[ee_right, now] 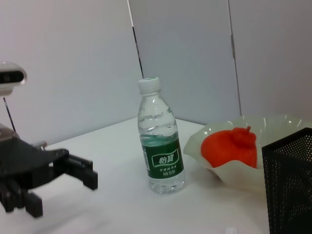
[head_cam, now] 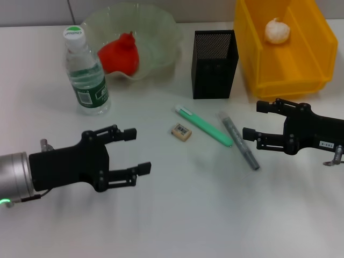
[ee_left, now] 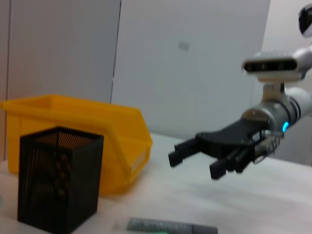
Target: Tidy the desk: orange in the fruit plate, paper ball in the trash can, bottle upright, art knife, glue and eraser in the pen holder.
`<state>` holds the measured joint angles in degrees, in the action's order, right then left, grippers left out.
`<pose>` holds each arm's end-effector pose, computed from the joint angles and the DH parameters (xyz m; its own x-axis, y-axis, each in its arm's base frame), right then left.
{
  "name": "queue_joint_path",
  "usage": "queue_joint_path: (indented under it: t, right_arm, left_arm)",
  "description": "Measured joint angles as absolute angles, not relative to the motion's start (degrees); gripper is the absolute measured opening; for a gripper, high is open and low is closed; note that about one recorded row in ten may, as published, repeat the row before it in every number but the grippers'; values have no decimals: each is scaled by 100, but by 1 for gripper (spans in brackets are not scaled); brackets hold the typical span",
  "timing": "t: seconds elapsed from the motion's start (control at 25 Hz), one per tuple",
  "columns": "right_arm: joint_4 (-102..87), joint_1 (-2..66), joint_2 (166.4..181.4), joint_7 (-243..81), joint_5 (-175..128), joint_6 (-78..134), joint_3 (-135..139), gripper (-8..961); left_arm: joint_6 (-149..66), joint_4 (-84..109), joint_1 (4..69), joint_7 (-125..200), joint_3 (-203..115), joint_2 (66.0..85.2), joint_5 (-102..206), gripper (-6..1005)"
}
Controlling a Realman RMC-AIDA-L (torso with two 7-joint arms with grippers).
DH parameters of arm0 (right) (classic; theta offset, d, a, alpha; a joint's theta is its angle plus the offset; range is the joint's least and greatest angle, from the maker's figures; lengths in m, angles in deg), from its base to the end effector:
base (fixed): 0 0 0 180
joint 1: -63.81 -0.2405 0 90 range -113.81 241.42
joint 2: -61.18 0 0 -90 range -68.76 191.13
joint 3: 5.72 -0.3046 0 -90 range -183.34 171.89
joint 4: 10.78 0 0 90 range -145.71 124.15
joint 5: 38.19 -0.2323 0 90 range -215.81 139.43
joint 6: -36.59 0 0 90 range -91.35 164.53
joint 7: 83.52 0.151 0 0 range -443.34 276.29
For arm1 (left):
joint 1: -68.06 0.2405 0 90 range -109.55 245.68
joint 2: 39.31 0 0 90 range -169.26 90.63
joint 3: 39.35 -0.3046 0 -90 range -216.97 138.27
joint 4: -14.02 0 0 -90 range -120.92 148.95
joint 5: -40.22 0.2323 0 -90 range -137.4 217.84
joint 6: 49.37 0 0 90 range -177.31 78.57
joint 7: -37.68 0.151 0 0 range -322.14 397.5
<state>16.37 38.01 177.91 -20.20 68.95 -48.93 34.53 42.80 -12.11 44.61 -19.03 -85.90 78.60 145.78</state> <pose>0.3524 0.3439 -0.0373 0.7909 -0.2614 -0.5534 -0.4559 -0.8549 -0.2477 -0.3416 0.3074 -0.0603 0.8051 0.1887 0.5623 0.3235 -0.9343 -0.1496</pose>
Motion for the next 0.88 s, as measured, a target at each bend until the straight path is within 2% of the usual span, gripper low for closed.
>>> queue_joint_path:
  t: [0.48,0.88]
  right_arm:
    - [1904,3704,17767,-1373,6921,-5131,3511,834]
    - [4610,3349,17767,2201,7872,-6062,3954,835]
  left_arm:
    - [4136,-1138,4431,-1875,-8800,7892,14583,815]
    - [4096,-1130,4448,-1869,-8755,7899,14555,815]
